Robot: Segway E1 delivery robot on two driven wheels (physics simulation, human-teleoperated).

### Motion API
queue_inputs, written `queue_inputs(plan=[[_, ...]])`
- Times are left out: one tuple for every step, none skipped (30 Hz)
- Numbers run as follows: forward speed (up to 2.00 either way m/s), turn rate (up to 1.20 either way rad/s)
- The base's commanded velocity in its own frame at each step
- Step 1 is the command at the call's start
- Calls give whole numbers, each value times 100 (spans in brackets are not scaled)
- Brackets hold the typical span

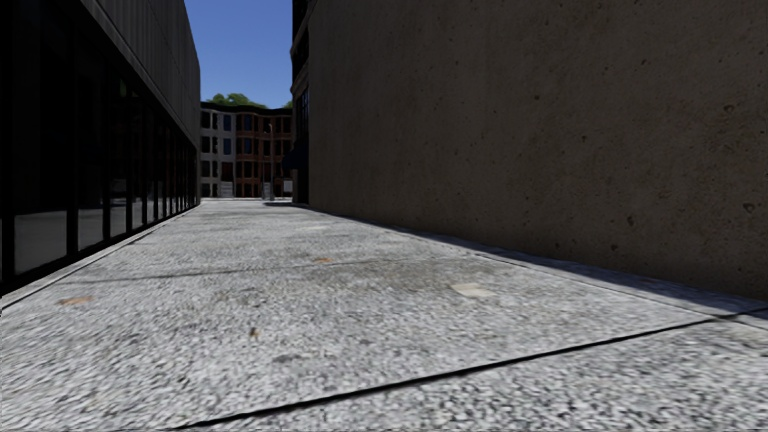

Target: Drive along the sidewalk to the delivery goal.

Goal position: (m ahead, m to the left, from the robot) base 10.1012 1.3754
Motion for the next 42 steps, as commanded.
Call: queue_inputs(plan=[[200,0],[200,0],[200,0],[200,0],[200,0],[200,0],[200,0],[200,0],[200,0],[200,0],[200,0],[200,0],[200,0],[200,0],[200,0],[200,0],[200,0],[200,0],[200,0],[200,0],[200,0],[200,0],[200,0],[200,0],[200,0],[200,0],[200,2],[200,5],[200,5],[200,6],[200,15],[200,18],[200,18],[200,18],[200,19],[200,19],[200,19],[200,19],[200,19],[200,20],[200,20],[200,20]])
